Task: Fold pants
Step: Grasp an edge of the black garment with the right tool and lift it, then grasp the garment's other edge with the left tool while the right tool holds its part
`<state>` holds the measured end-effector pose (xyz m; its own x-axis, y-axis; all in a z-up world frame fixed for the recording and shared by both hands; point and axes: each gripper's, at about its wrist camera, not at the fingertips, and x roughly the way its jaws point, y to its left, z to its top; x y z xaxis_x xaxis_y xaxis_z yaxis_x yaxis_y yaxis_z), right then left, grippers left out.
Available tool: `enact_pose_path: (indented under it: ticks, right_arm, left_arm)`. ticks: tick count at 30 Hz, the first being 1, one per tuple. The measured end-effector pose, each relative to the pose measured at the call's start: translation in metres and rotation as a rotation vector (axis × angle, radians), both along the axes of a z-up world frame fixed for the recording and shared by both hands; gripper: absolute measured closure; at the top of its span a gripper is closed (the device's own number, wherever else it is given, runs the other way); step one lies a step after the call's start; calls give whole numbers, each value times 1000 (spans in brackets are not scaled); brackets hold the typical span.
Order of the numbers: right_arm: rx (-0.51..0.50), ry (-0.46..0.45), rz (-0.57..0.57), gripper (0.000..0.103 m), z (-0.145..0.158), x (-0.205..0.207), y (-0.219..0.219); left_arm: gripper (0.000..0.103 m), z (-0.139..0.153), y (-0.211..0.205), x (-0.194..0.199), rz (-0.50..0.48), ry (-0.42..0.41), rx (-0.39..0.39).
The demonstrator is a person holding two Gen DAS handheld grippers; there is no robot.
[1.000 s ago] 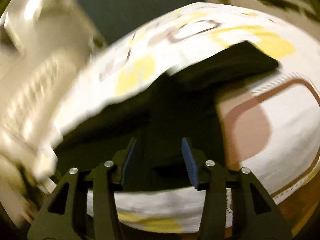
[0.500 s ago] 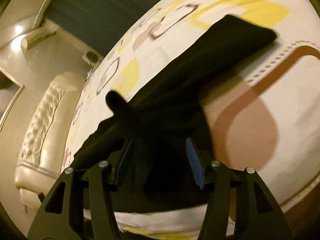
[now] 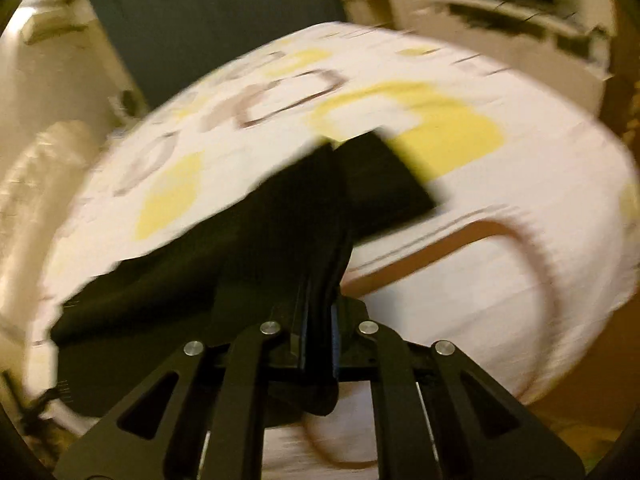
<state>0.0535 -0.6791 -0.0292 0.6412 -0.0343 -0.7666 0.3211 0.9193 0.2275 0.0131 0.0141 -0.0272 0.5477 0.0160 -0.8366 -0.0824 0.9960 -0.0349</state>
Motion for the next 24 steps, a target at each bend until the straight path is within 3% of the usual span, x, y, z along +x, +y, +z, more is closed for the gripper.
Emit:
enact_pose_path:
  ticks: [4, 10, 14, 16, 18, 20, 22, 24]
  right_arm:
    - [-117, 101, -57, 96, -17, 10, -36]
    - [-131, 186, -51, 96, -54, 24, -56]
    - [-85, 207, -82, 95, -66, 31, -64]
    - [-105, 194, -111, 88, -68, 29, -71]
    - [-65, 186, -174, 66, -71, 26, -87]
    - [-47, 180, -218, 63, -71, 23, -97]
    - [-153, 227, -294, 65, -64, 24, -102]
    - [-125, 195, -336, 66, -54, 23, -108]
  left_arm:
    - [5, -6, 0, 1, 3, 14, 8]
    - [5, -10, 0, 1, 9, 21, 16]
    - [5, -13, 1, 2, 15, 34, 14]
    - [5, -13, 2, 2, 14, 33, 18]
    - [5, -12, 3, 2, 10, 26, 23]
    - [5, -10, 4, 2, 0, 14, 28]
    - [5, -6, 6, 3, -13, -1, 34]
    - [5, -1, 9, 5, -30, -17, 29]
